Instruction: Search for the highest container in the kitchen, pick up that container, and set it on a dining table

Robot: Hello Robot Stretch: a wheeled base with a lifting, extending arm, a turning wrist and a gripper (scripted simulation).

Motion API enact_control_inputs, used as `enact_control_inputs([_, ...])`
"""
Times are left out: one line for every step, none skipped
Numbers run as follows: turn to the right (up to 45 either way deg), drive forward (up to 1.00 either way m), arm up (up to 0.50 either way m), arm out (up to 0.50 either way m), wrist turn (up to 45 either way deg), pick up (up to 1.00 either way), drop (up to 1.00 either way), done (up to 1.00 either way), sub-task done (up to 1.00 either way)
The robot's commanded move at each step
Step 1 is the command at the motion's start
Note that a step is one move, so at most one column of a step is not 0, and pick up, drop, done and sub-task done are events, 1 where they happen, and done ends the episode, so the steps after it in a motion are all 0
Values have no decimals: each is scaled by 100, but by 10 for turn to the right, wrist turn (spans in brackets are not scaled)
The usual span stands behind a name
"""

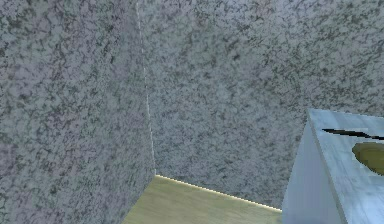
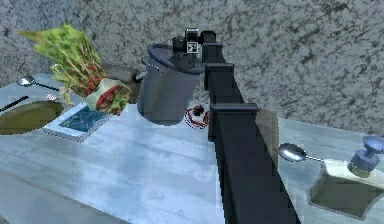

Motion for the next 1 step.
enact_control_inputs([0,0,0,0,30,0,0,0,0])
